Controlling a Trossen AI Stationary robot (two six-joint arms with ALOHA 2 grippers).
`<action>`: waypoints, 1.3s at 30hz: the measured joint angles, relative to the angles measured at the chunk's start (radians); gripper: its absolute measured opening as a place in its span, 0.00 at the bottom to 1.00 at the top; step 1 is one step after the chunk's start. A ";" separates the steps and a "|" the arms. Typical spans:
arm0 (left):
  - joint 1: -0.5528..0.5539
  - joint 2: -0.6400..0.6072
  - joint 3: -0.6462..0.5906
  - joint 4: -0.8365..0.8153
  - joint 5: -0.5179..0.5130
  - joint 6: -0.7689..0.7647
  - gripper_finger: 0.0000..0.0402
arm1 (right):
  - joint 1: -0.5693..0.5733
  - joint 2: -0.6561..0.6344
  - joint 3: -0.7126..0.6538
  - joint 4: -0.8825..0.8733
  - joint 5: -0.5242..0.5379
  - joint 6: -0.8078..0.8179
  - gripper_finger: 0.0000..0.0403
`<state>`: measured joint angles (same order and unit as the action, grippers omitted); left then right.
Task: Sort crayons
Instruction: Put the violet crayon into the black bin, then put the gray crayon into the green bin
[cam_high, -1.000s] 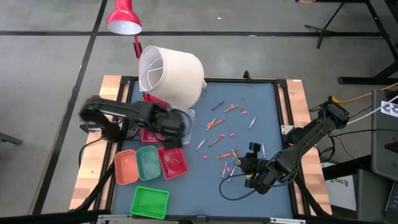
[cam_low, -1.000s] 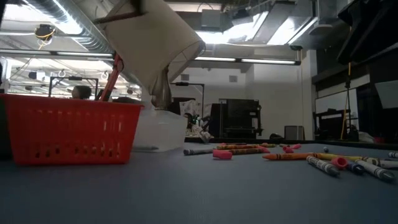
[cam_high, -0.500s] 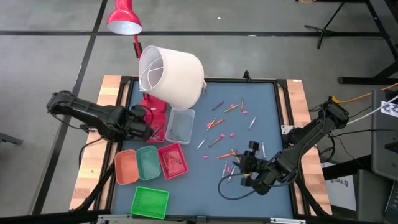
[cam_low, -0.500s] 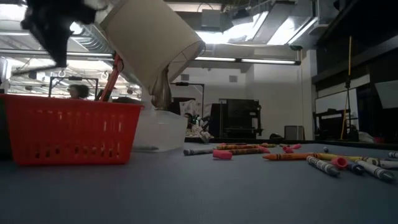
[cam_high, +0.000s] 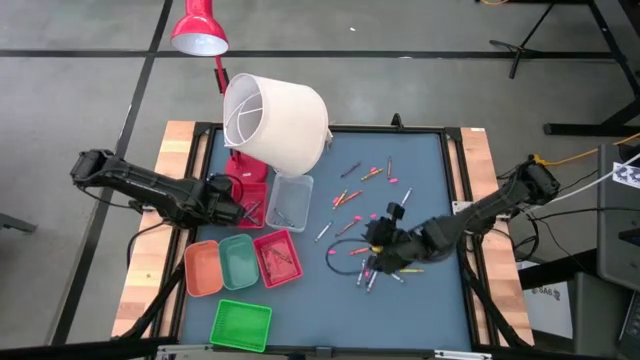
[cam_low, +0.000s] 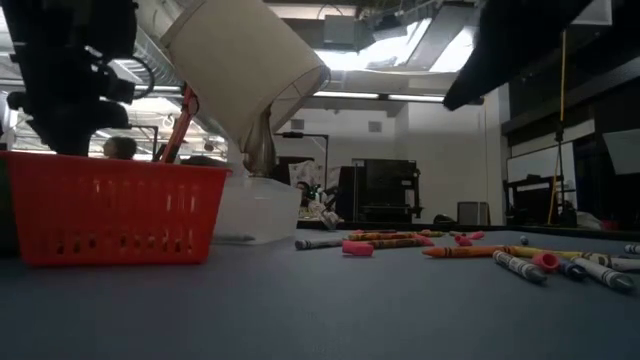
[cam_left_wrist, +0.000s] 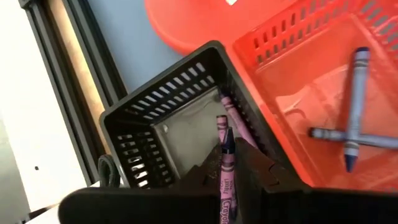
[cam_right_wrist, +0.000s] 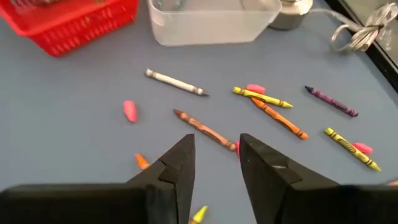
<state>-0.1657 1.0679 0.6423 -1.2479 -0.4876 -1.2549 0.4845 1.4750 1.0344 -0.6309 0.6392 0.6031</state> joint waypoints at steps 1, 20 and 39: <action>0.004 0.000 -0.010 0.009 0.000 0.000 0.02 | -0.023 0.000 0.000 0.002 -0.019 -0.027 0.31; 0.019 0.000 -0.054 0.064 -0.003 0.000 0.14 | -0.292 0.000 0.000 0.089 -0.267 -0.376 0.31; 0.019 0.000 -0.054 0.284 -0.048 0.009 0.21 | -0.295 0.000 0.000 0.247 -0.458 -0.532 0.31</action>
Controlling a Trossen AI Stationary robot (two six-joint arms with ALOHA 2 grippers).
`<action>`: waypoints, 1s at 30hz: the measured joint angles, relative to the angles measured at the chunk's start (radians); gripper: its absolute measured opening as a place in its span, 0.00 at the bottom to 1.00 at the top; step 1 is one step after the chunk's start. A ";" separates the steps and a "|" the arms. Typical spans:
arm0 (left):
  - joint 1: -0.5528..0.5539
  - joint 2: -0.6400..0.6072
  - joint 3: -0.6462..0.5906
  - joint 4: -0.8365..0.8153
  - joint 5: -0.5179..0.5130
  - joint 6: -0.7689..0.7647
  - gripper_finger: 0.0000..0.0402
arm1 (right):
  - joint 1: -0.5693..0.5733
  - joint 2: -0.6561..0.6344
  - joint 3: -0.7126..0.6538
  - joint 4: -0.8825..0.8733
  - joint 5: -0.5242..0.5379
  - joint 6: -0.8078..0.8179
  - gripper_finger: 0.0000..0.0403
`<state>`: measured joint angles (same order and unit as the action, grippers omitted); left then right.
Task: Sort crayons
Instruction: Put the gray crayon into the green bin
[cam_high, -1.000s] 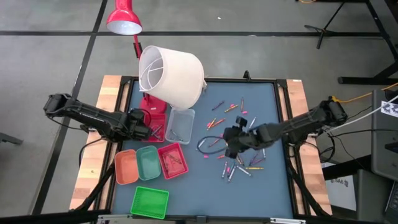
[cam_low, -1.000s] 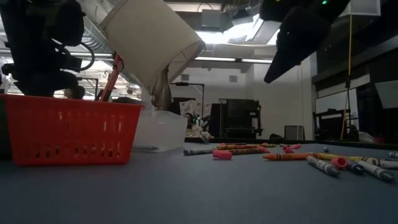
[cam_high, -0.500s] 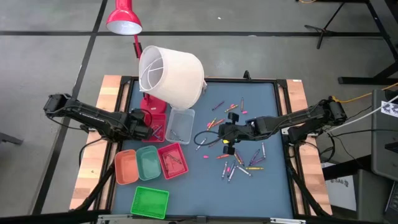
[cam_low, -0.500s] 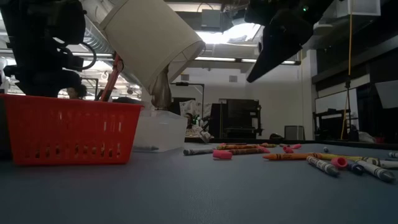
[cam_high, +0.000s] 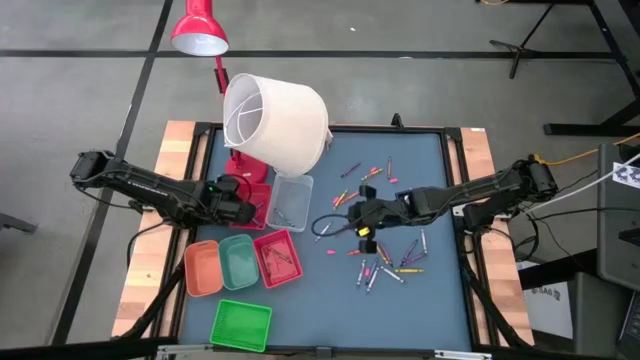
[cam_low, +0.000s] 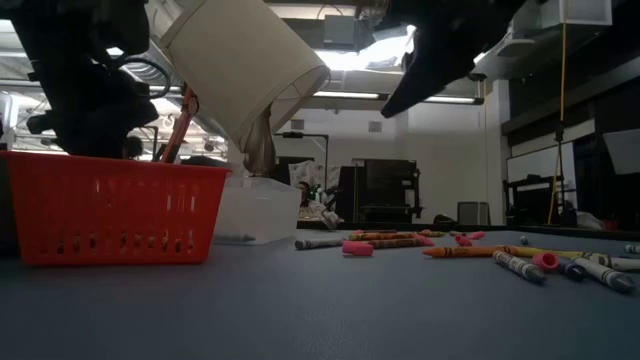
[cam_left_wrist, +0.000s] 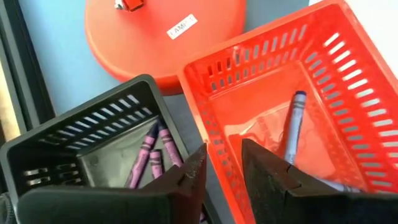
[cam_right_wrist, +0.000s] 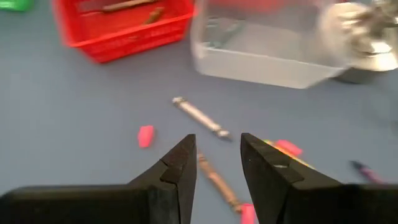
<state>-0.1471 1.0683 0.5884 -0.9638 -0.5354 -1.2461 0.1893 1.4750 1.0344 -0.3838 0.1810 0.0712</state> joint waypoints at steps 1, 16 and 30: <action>0.000 0.000 0.000 0.000 0.000 0.000 0.21 | 0.001 0.000 0.000 0.000 -0.041 0.000 0.31; 0.000 0.001 0.000 0.012 0.000 0.000 0.22 | 0.157 0.156 0.000 0.029 -0.232 -0.061 0.31; 0.000 0.001 0.000 0.017 -0.004 0.000 0.22 | 0.230 0.300 -0.002 0.032 -0.271 -0.115 0.31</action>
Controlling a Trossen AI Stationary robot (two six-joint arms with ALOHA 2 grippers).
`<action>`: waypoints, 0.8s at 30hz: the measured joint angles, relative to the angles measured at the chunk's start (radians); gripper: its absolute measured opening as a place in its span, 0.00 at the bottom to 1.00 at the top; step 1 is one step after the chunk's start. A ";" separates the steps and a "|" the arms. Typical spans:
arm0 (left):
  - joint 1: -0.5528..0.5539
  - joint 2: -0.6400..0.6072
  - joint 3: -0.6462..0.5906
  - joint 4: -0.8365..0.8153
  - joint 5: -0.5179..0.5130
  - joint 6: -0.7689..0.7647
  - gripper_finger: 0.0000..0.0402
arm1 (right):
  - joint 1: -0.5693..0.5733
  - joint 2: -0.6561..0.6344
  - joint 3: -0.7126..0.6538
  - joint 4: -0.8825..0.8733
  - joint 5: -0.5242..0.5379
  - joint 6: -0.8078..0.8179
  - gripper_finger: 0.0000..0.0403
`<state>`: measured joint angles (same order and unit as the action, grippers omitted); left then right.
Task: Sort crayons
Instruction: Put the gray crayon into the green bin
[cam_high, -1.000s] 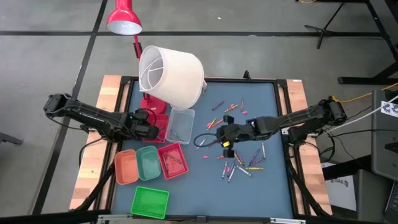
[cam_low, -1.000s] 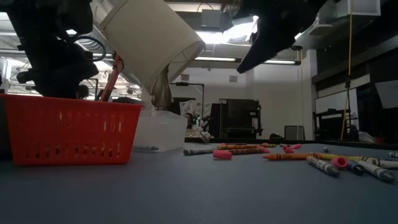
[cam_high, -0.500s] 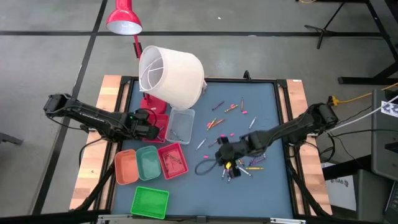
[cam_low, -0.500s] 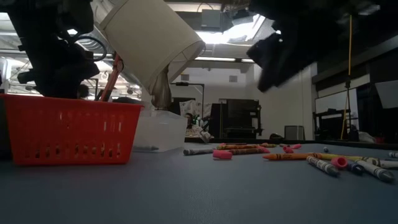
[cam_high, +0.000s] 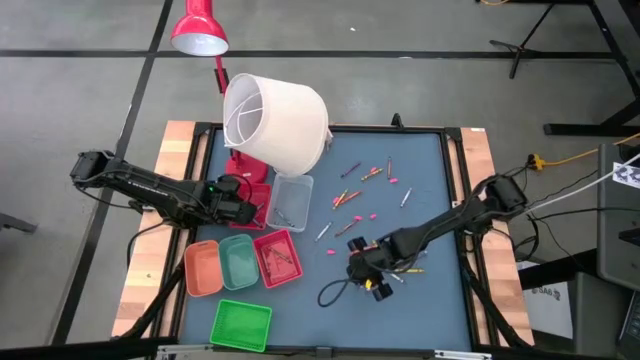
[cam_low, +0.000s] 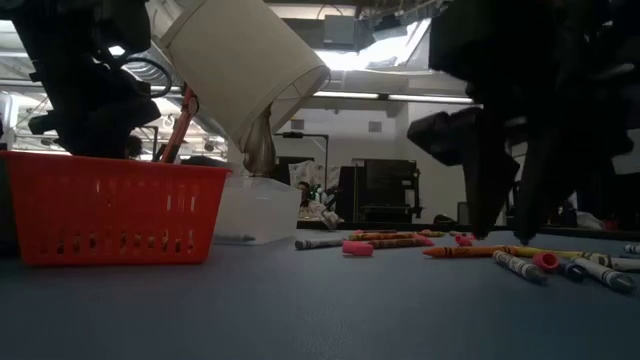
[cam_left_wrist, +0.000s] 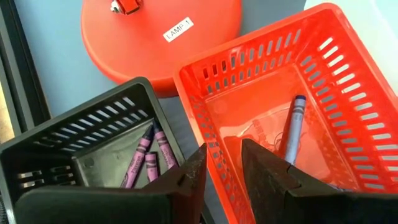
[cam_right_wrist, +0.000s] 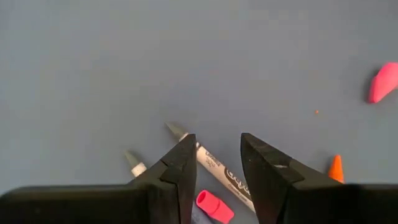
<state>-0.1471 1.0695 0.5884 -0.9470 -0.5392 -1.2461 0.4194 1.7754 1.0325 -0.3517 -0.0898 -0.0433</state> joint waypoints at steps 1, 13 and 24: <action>0.000 0.000 0.000 0.000 0.000 0.000 0.22 | 0.000 0.006 0.000 -0.002 0.000 0.000 0.31; 0.000 0.000 0.000 0.008 0.000 0.000 0.22 | 0.000 0.047 0.001 -0.009 -0.017 -0.045 0.31; 0.000 0.000 0.000 0.021 -0.001 0.000 0.21 | 0.000 0.059 0.002 -0.011 0.020 -0.045 0.31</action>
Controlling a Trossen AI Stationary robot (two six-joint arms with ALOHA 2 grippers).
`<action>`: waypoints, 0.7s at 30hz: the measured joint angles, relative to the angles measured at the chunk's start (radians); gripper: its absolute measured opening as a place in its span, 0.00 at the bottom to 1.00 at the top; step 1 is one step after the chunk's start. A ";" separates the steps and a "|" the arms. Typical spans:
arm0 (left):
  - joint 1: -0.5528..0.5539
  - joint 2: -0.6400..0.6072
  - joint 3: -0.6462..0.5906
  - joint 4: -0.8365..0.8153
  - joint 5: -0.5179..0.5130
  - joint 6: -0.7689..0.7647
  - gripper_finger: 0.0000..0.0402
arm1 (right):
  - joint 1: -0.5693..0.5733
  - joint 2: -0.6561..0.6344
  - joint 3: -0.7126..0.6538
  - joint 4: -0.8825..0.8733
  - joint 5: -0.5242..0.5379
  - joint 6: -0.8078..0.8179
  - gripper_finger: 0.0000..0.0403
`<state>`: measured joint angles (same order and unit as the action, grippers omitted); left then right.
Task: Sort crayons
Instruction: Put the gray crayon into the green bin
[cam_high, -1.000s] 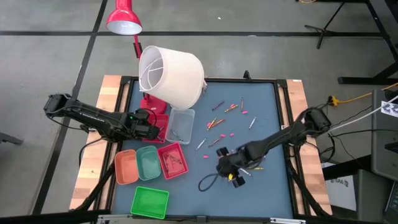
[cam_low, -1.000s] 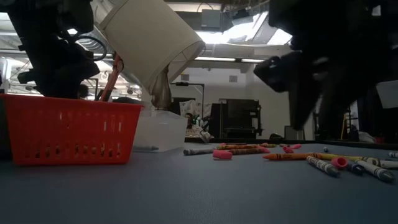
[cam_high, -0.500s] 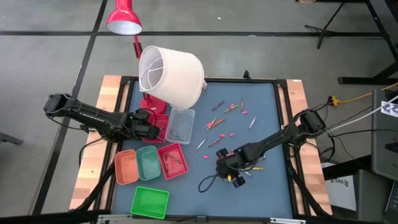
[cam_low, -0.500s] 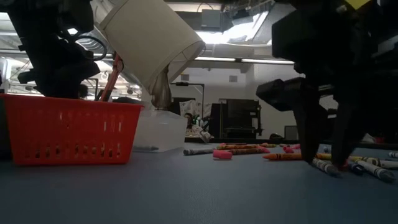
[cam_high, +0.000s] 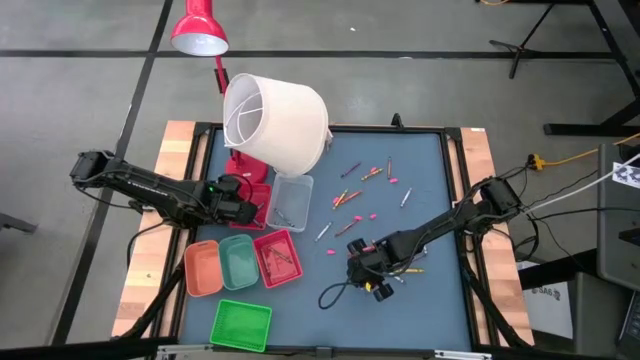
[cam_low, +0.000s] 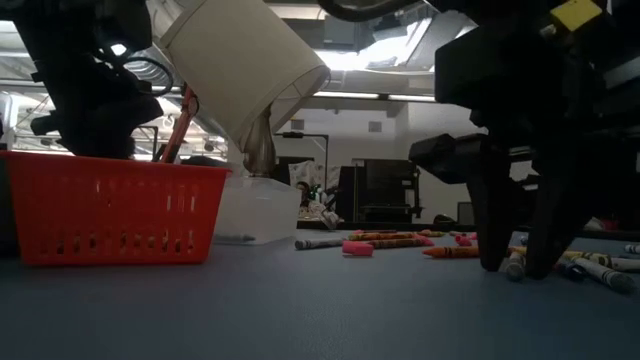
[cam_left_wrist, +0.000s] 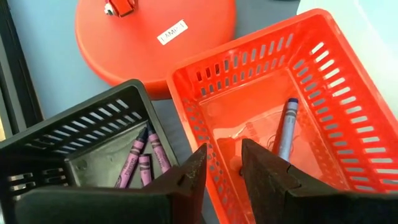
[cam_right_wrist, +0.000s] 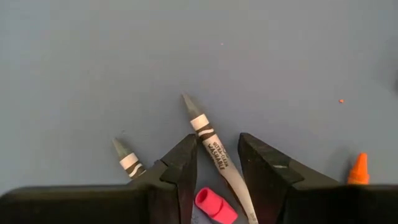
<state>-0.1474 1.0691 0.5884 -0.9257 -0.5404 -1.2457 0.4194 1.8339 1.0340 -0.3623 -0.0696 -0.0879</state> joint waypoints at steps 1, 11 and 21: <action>0.000 0.000 0.000 0.000 0.000 0.000 0.21 | 0.000 0.000 0.000 0.000 0.001 0.000 0.31; 0.000 0.000 0.000 0.000 -0.001 -0.001 0.21 | 0.000 0.000 0.000 0.002 0.006 0.000 0.27; 0.000 0.000 0.000 0.000 -0.002 -0.009 0.21 | -0.001 0.001 -0.001 0.011 0.017 0.000 0.04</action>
<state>-0.1474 1.0695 0.5884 -0.9254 -0.5419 -1.2549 0.4183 1.8347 1.0332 -0.3512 -0.0523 -0.0879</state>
